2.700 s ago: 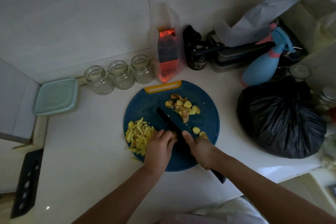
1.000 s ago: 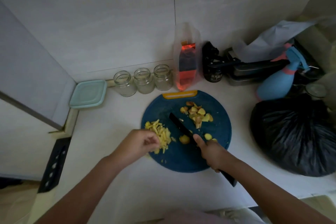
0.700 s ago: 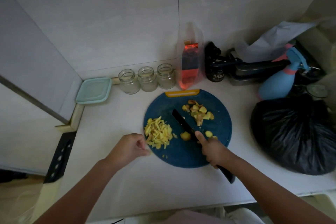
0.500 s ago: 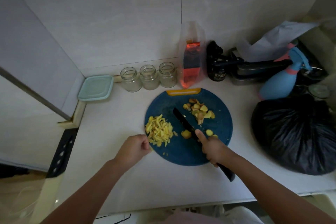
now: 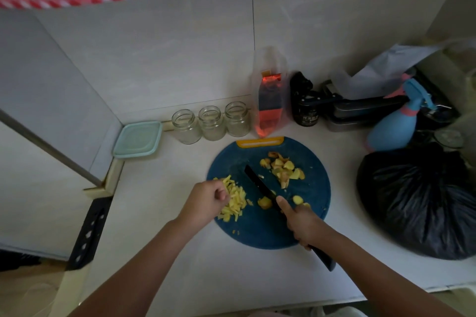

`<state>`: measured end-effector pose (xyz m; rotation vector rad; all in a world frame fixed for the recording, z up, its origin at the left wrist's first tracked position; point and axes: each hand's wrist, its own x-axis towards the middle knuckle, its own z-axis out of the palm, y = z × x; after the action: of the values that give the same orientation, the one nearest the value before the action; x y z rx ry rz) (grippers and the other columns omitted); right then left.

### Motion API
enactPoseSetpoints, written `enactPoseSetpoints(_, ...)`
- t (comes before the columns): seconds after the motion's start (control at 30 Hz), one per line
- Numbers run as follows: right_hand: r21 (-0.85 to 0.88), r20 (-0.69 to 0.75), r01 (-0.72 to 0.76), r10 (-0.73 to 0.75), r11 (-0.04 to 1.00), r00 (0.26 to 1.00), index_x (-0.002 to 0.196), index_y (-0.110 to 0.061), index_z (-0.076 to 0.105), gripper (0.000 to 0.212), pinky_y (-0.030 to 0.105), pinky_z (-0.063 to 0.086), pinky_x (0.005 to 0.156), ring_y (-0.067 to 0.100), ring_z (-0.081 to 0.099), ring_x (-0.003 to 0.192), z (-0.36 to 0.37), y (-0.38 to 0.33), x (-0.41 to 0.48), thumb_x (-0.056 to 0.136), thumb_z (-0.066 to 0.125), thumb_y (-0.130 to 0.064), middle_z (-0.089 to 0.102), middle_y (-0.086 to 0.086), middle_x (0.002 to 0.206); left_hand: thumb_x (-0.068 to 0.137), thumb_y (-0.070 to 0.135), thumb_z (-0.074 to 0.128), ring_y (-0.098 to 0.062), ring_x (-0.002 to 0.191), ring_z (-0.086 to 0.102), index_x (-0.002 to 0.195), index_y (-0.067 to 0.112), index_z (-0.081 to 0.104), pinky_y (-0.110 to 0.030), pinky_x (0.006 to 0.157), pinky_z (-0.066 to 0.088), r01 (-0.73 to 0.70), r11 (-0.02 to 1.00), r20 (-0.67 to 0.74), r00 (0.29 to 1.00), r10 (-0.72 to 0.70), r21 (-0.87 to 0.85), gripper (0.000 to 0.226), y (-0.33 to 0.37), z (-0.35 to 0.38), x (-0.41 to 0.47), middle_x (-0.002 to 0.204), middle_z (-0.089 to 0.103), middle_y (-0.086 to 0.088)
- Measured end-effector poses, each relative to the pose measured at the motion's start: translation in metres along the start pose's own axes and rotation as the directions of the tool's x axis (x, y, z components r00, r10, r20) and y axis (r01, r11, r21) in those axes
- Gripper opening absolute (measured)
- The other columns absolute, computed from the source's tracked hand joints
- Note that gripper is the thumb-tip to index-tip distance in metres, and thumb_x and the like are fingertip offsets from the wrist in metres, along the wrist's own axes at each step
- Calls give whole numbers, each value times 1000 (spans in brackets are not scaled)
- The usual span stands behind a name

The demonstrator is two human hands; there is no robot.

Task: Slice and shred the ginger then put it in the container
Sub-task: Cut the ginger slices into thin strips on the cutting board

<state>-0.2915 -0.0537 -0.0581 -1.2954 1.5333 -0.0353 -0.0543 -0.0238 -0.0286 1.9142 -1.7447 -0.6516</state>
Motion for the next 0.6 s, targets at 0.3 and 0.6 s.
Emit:
enactPoseSetpoints(0.3,38,8,-16,15,999,1000,87,-10,46,65,20,34,38,13,45,48,-3,-1,-1,90,26,-72,47,8,75,85,6,61,-3,59,53,71,23,53,-19,56,40,-12,985,5,1000,12,171,24,11,8,21,65,56,12)
enactPoseSetpoints(0.6,99,14,3,-5,995,1000,78,-11,45,60,19,32,36,8,40,39,-6,0,-6,93,28,-67,45,4,63,87,20,66,-6,74,60,93,15,68,-16,65,46,-143,986,-29,989,146,87,8,39,36,17,86,66,8)
